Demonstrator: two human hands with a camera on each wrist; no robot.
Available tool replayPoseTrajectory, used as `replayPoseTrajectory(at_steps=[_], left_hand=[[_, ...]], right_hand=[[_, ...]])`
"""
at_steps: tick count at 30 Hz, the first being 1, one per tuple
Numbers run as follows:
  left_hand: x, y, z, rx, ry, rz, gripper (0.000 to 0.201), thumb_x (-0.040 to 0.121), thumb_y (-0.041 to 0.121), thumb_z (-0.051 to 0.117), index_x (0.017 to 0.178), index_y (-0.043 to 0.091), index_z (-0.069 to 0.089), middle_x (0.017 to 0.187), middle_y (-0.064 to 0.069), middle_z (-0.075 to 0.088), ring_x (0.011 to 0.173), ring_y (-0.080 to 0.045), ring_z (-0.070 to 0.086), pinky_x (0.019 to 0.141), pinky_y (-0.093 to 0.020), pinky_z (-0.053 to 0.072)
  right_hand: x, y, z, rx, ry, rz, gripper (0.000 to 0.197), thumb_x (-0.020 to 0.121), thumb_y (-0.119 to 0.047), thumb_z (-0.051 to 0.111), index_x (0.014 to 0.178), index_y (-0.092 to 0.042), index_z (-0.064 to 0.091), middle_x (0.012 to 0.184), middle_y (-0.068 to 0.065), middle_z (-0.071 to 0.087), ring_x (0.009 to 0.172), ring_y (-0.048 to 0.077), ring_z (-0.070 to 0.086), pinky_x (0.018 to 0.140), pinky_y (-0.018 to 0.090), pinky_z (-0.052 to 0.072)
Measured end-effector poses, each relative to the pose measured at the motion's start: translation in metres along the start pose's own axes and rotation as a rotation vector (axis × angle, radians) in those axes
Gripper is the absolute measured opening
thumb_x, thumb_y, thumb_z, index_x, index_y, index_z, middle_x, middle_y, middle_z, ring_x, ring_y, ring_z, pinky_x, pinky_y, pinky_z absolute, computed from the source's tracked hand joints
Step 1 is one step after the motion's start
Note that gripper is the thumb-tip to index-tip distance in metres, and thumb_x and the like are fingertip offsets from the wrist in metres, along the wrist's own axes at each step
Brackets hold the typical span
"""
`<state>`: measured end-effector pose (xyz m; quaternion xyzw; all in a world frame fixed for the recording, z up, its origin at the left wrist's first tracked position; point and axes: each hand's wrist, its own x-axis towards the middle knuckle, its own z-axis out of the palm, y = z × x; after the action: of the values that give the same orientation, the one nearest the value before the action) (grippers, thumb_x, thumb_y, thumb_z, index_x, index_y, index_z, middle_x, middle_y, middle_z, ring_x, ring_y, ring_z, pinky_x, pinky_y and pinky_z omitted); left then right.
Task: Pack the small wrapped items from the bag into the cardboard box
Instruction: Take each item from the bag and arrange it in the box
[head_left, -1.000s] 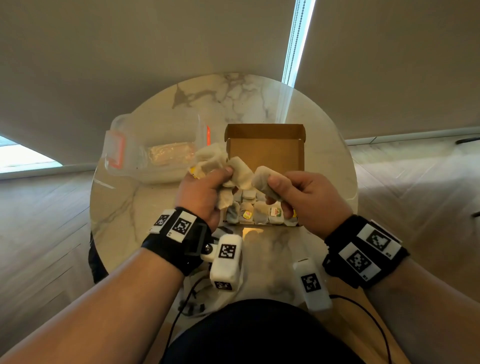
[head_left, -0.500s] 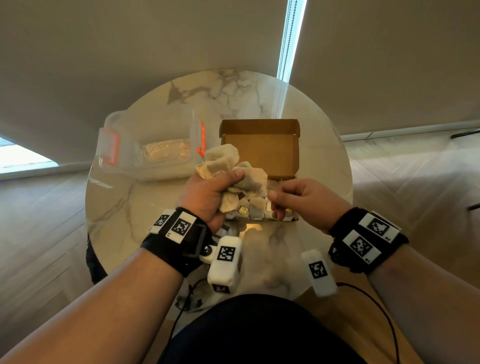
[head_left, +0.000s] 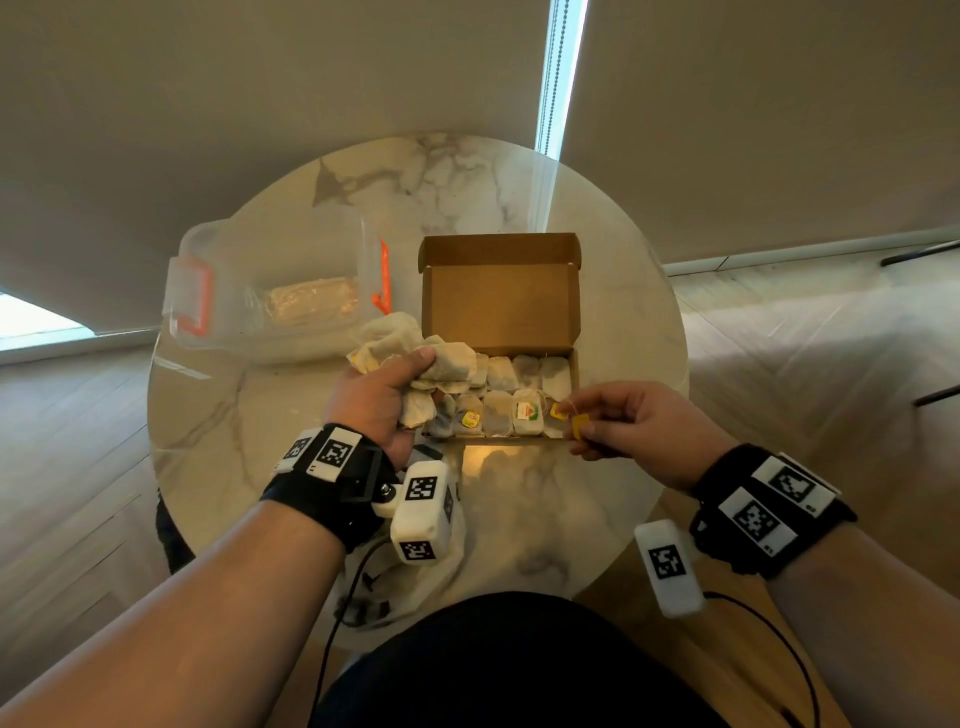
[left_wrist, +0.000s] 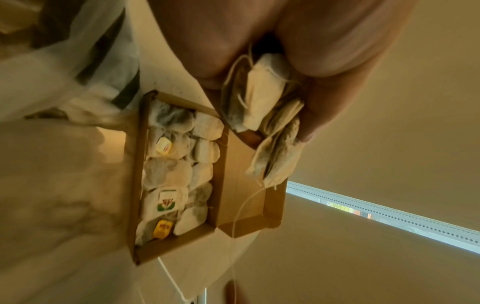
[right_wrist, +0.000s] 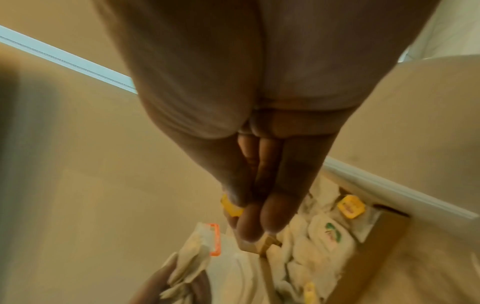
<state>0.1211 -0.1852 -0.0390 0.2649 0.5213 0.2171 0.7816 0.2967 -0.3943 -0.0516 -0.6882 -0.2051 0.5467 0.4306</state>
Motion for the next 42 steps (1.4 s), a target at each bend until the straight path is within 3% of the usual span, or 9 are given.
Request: replayPoseTrajectory(at_steps=[5, 8, 14, 19, 24, 28, 33, 39, 42], left_hand=[[-0.004, -0.022, 0.015, 0.029, -0.074, -0.011, 0.04, 0.089, -0.002, 0.073, 0.128, 0.003, 0.064, 0.116, -0.026, 0.075, 0.099, -0.042, 0.076, 0.077, -0.054, 0.063], [-0.007, -0.033, 0.025, 0.031, -0.157, -0.025, 0.036, 0.088, -0.003, 0.072, 0.123, 0.004, 0.067, 0.112, -0.026, 0.075, 0.1, -0.044, 0.075, 0.082, -0.058, 0.061], [-0.003, -0.042, 0.029, 0.09, -0.225, -0.032, 0.046, 0.085, -0.004, 0.074, 0.129, -0.004, 0.063, 0.116, -0.03, 0.072, 0.097, -0.042, 0.075, 0.074, -0.046, 0.063], [0.014, -0.045, 0.015, 0.064, -0.183, -0.032, 0.055, 0.08, 0.003, 0.08, 0.131, -0.003, 0.062, 0.124, -0.034, 0.068, 0.114, -0.05, 0.068, 0.097, -0.066, 0.055], [0.034, -0.063, -0.005, 0.298, -0.115, -0.016, 0.048, 0.076, 0.005, 0.087, 0.121, 0.003, 0.069, 0.111, -0.025, 0.076, 0.102, -0.044, 0.075, 0.092, -0.069, 0.057], [0.044, -0.075, -0.022, 0.52, -0.111, 0.007, 0.064, 0.054, 0.033, 0.093, 0.111, 0.011, 0.075, 0.102, -0.019, 0.079, 0.094, -0.043, 0.076, 0.084, -0.063, 0.061], [0.054, -0.083, -0.038, 0.629, -0.102, 0.008, 0.059, 0.055, 0.035, 0.092, 0.108, 0.015, 0.074, 0.096, -0.014, 0.08, 0.09, -0.038, 0.077, 0.084, -0.062, 0.062], [0.054, -0.085, -0.036, 0.704, -0.149, 0.031, 0.047, 0.064, 0.035, 0.086, 0.1, 0.007, 0.073, 0.085, -0.026, 0.075, 0.07, -0.04, 0.069, 0.063, -0.051, 0.053], [0.058, -0.086, -0.038, 0.745, -0.141, 0.033, 0.045, 0.067, 0.038, 0.086, 0.101, 0.012, 0.073, 0.085, -0.021, 0.077, 0.068, -0.036, 0.07, 0.066, -0.048, 0.056]], right_hand=[[0.005, -0.03, 0.014, 0.299, 0.087, -0.069, 0.012, 0.093, 0.0, 0.069, 0.102, -0.008, 0.071, 0.097, 0.017, 0.079, 0.089, 0.025, 0.078, 0.077, 0.035, 0.066], [0.016, -0.038, 0.025, 0.151, 0.155, -0.115, 0.012, 0.087, -0.009, 0.08, 0.086, -0.021, 0.078, 0.097, 0.017, 0.075, 0.086, 0.02, 0.072, 0.079, 0.037, 0.063], [0.026, -0.036, 0.03, -0.002, 0.268, -0.149, 0.01, 0.086, -0.012, 0.083, 0.087, -0.019, 0.077, 0.088, 0.003, 0.077, 0.085, 0.027, 0.075, 0.079, 0.042, 0.066], [0.031, -0.027, 0.018, -0.114, 0.391, -0.183, 0.017, 0.085, -0.015, 0.084, 0.083, -0.03, 0.076, 0.085, -0.002, 0.075, 0.082, 0.023, 0.075, 0.079, 0.048, 0.065], [0.049, -0.015, -0.01, -0.405, 0.456, -0.208, 0.025, 0.087, -0.014, 0.079, 0.093, -0.035, 0.068, 0.09, -0.01, 0.069, 0.078, 0.015, 0.072, 0.079, 0.04, 0.063], [0.072, -0.017, -0.017, -0.757, 0.271, -0.171, 0.026, 0.091, -0.015, 0.072, 0.101, -0.038, 0.065, 0.093, -0.017, 0.067, 0.084, 0.002, 0.064, 0.08, 0.028, 0.054], [0.099, -0.021, -0.012, -0.932, 0.068, -0.071, 0.026, 0.095, -0.016, 0.067, 0.111, -0.035, 0.067, 0.101, -0.014, 0.068, 0.095, 0.008, 0.063, 0.09, 0.031, 0.055], [0.112, -0.01, -0.004, -1.098, 0.254, -0.229, 0.031, 0.099, -0.017, 0.059, 0.128, -0.024, 0.066, 0.124, -0.002, 0.065, 0.112, 0.022, 0.06, 0.096, 0.039, 0.053], [0.104, 0.006, -0.005, -1.117, 0.352, -0.367, 0.022, 0.094, -0.016, 0.065, 0.115, -0.018, 0.072, 0.118, 0.002, 0.067, 0.107, 0.025, 0.059, 0.088, 0.04, 0.055]])
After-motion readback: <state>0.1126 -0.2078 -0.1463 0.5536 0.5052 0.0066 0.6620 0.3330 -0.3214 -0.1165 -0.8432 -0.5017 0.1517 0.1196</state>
